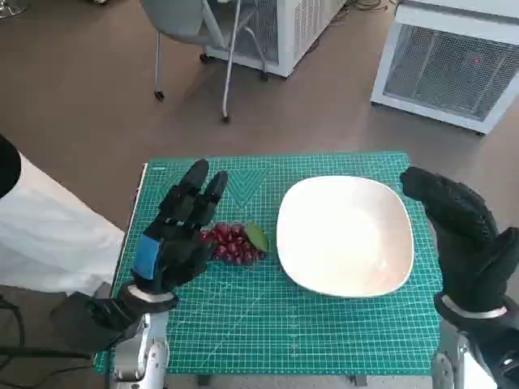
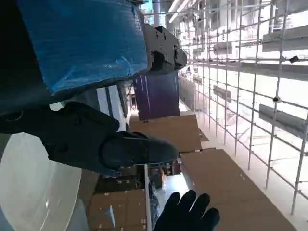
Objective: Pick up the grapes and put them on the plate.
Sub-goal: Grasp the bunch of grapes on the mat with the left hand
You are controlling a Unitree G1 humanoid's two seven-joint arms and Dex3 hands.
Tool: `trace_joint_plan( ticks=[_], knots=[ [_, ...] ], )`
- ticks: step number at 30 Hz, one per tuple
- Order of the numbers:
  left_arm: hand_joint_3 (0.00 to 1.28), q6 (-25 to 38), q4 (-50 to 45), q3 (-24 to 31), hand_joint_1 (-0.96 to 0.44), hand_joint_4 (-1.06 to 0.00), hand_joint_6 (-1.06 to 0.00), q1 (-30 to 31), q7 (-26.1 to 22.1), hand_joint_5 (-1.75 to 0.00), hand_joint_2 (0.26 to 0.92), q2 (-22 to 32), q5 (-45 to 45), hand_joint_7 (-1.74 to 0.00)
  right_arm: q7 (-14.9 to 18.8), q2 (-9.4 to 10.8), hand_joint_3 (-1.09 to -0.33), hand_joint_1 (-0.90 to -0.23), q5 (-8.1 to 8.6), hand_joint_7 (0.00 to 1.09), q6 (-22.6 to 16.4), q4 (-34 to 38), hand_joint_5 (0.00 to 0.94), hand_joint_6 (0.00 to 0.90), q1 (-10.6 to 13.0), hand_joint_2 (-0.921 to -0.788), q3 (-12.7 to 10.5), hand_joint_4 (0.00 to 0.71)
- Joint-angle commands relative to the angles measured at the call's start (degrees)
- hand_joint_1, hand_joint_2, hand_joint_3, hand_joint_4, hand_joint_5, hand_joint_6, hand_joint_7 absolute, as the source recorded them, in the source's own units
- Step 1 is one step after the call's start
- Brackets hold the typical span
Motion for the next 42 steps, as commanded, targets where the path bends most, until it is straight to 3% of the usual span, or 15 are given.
trace_joint_plan(
  ticks=[1,42],
  knots=[
    [0.27,0.3,-1.1,0.2,-0.43,-0.21,-0.25,0.9,0.0,0.0,0.921,0.5,-0.6,-0.05,-0.2,0.3,-0.664,-0.513,0.12,0.68,0.8,0.1,0.0,-0.001,1.1,-0.921,0.1,0.37],
    [0.27,0.5,-0.8,0.0,-0.42,-0.21,-0.24,0.9,0.5,0.0,0.921,0.5,0.0,-0.06,-0.5,0.5,-0.663,-0.515,-0.17,0.68,0.2,0.8,0.0,-0.001,0.9,-0.921,-0.5,0.365]
  ],
)
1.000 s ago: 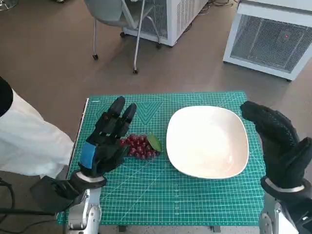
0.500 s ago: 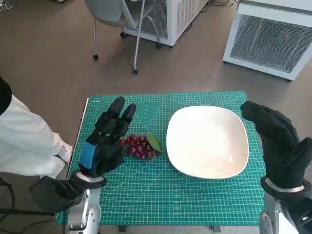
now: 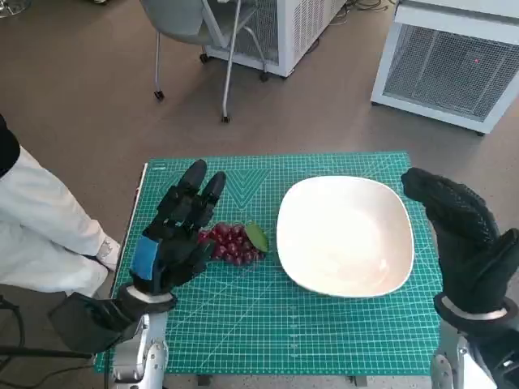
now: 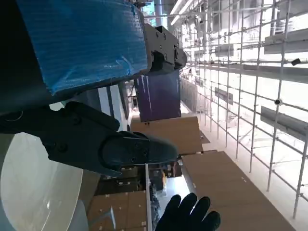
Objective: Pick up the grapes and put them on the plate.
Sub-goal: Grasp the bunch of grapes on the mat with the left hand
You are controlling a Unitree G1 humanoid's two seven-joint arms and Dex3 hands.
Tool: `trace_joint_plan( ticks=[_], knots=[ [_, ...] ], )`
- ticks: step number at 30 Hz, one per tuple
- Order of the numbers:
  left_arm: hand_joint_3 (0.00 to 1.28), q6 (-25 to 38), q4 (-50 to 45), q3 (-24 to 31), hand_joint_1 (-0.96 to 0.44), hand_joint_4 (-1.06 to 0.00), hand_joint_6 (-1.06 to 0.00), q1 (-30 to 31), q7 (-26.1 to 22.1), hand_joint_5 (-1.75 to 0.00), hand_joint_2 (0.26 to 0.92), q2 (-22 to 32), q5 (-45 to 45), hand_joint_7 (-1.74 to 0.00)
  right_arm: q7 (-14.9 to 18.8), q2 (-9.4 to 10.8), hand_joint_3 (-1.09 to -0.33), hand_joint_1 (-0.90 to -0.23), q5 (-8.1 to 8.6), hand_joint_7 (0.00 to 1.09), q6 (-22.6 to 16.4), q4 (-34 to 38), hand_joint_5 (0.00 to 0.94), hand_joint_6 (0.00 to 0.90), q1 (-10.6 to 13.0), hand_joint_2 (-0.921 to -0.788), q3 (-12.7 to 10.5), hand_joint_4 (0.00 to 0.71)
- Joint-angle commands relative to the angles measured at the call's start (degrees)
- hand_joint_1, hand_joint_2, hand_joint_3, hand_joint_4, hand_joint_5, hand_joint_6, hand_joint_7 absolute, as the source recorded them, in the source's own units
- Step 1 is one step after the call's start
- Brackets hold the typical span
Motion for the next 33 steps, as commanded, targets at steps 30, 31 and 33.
trace_joint_plan(
  ticks=[30,31,33],
  knots=[
    [0.0,27.5,-8.6,-16.4,-0.33,-0.06,-0.23,-9.4,2.6,0.0,0.746,25.7,52.1,-0.02,0.1,-0.4,-0.663,-0.521,-0.54,0.65,-0.1,2.7,0.001,-0.001,-0.6,-0.921,-0.5,0.36],
    [0.0,28.5,-8.6,-17.2,-0.33,-0.05,-0.23,-9.7,2.3,0.0,0.743,25.7,53.1,-0.01,0.1,-0.4,-0.663,-0.521,-0.55,0.65,-0.1,2.7,0.001,-0.001,-0.6,-0.921,-0.5,0.36],
    [0.0,30.3,-8.6,-18.7,-0.33,-0.05,-0.23,-10.5,1.7,0.0,0.737,25.7,54.8,-0.01,0.1,-0.4,-0.663,-0.521,-0.57,0.65,-0.2,2.8,0.001,-0.001,-0.7,-0.921,-0.4,0.36]
  ],
)
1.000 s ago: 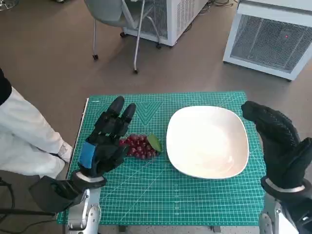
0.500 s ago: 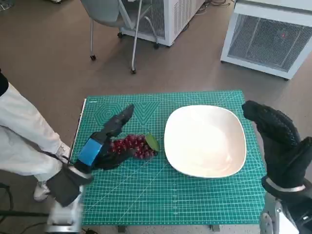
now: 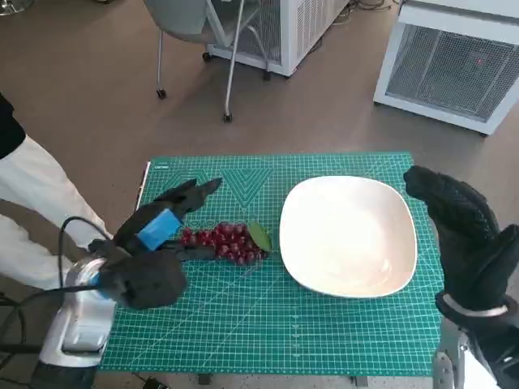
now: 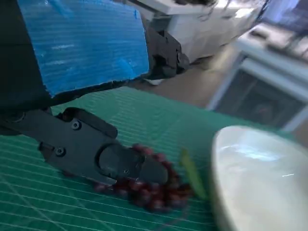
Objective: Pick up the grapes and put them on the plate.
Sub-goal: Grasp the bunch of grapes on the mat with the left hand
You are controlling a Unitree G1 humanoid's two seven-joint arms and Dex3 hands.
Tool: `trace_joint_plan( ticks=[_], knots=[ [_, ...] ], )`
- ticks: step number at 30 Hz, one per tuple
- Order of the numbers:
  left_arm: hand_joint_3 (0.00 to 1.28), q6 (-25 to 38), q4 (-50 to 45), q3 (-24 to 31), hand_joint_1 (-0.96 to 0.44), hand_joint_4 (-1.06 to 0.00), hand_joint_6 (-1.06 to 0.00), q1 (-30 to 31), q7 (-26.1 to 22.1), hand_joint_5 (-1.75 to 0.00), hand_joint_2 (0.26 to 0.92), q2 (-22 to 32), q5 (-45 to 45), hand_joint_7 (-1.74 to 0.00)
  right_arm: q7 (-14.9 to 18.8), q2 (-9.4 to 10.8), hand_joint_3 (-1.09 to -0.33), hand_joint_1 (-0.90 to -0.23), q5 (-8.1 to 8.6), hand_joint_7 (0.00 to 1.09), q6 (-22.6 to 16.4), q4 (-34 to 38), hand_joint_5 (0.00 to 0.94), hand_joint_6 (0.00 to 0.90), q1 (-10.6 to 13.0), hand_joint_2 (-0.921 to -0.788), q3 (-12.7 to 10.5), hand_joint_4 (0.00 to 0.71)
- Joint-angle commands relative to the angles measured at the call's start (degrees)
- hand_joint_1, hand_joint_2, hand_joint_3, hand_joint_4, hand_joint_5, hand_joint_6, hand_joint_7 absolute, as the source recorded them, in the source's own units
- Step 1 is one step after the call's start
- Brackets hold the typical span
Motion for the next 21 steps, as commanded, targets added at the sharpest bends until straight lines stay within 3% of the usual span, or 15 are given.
trace_joint_plan(
  ticks=[1,21],
  knots=[
    [0.0,4.2,-0.8,-3.9,-0.34,-0.04,-0.22,-2.1,-1.5,0.0,0.734,0.1,4.1,-0.01,0.1,-0.1,-0.663,-0.521,-0.35,0.65,0.0,0.9,0.001,-0.001,0.3,-0.921,0.1,0.36],
    [0.0,10.1,8.7,-12.7,-0.41,-0.02,-0.23,-9.2,-2.7,0.0,0.734,-2.9,9.2,0.0,0.3,-0.4,-0.661,-0.525,0.08,0.65,0.2,0.6,0.001,-0.001,0.4,-0.921,0.0,0.361]
  ],
)
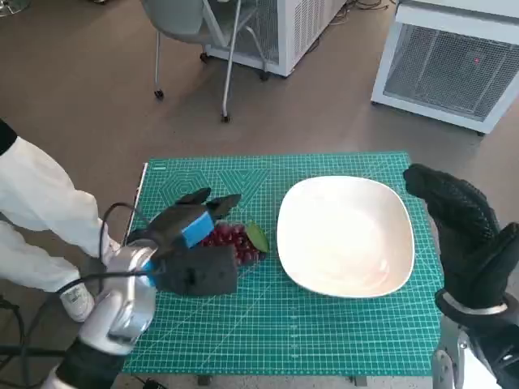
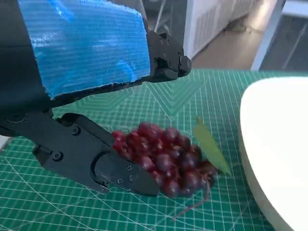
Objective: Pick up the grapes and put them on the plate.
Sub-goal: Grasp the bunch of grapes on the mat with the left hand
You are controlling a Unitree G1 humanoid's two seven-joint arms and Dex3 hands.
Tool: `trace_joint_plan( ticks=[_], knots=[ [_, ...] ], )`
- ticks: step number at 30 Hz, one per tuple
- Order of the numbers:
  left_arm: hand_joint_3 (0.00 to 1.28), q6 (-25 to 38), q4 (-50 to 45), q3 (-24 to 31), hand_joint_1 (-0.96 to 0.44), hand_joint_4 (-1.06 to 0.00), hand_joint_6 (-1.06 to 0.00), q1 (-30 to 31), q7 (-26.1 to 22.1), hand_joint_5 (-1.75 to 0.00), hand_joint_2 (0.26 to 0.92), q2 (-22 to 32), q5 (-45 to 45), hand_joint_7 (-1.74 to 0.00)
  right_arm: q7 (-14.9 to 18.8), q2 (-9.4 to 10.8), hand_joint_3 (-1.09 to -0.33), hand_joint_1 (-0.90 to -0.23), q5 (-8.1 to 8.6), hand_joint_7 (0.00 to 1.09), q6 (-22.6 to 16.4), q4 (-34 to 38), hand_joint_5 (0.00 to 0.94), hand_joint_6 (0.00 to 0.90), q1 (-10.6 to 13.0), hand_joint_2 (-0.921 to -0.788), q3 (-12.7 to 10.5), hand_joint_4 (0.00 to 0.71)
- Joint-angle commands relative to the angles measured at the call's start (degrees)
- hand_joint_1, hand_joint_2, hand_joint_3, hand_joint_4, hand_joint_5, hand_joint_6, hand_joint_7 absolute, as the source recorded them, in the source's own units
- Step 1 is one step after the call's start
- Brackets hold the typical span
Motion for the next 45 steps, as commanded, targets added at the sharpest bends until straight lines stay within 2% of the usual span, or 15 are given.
trace_joint_plan(
  ticks=[1,16,34,45],
  knots=[
    [0.0,0.4,2.9,-1.3,-0.41,-0.02,-0.23,-1.6,-0.2,0.0,0.735,-0.7,0.4,0.0,0.3,-0.4,-0.66,-0.524,0.14,0.65,0.6,0.4,0.001,-0.001,0.7,-0.921,-0.1,0.361],
    [0.0,-0.7,19.7,-4.3,-0.4,-0.02,-0.22,-8.2,3.2,0.0,0.736,-5.3,-0.1,0.0,0.5,-0.7,-0.664,-0.519,0.19,0.65,0.5,0.5,0.0,-0.001,0.9,-0.921,-0.3,0.359],
    [0.0,-5.9,53.9,-9.6,-0.37,-0.01,-0.2,-21.3,11.2,0.0,0.735,-14.2,0.1,0.0,0.6,-0.7,-0.663,-0.515,0.15,0.66,-0.2,1.2,0.001,-0.001,1.1,-0.921,-0.4,0.359],
    [0.0,-8.2,62.3,-10.0,-0.34,-0.02,-0.2,-24.1,14.0,0.0,0.734,-16.6,-1.2,0.0,0.5,-0.8,-0.665,-0.514,0.07,0.65,0.1,1.0,0.0,-0.001,1.4,-0.921,-0.5,0.359]
  ],
)
